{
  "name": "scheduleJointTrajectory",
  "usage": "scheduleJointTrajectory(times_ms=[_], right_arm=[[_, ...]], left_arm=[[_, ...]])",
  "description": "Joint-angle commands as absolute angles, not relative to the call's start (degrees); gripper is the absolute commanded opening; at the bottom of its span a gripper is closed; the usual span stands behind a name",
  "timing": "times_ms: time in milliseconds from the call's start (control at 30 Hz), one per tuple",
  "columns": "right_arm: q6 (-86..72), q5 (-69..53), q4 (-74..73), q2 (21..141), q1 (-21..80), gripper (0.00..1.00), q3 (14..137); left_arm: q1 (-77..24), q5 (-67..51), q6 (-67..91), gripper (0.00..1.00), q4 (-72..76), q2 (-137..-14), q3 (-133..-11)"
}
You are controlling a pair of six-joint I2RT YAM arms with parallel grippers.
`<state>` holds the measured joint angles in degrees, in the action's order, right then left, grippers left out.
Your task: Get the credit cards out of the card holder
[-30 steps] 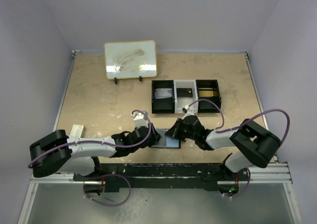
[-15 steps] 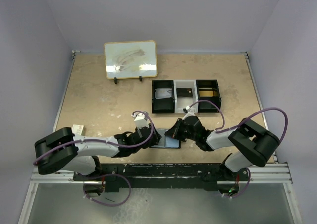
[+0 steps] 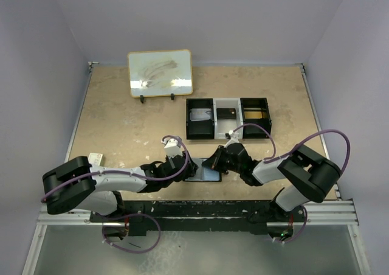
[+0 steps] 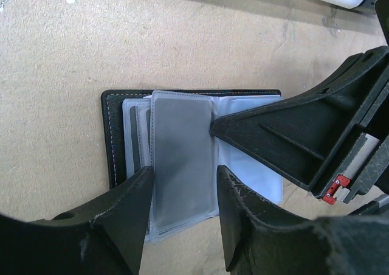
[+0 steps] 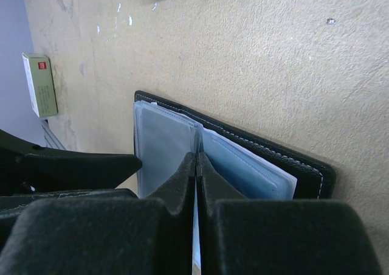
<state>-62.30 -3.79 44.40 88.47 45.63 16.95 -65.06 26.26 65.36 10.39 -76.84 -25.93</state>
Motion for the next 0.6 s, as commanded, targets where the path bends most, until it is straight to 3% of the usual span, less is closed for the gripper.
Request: scheduleJointTrajectory(times_ms=[0, 567], right_arm=[[-60.9, 0.2, 32.6, 92.3, 45.6, 0.00, 13.8], [-60.6, 1.4, 30.7, 88.9, 45.0, 0.00, 13.1]], left_arm=[[-65.3, 27.3, 64.7, 0.44, 11.1, -75.6, -27.8], [-65.3, 26.5, 63.6, 0.50, 11.1, -74.9, -28.8]])
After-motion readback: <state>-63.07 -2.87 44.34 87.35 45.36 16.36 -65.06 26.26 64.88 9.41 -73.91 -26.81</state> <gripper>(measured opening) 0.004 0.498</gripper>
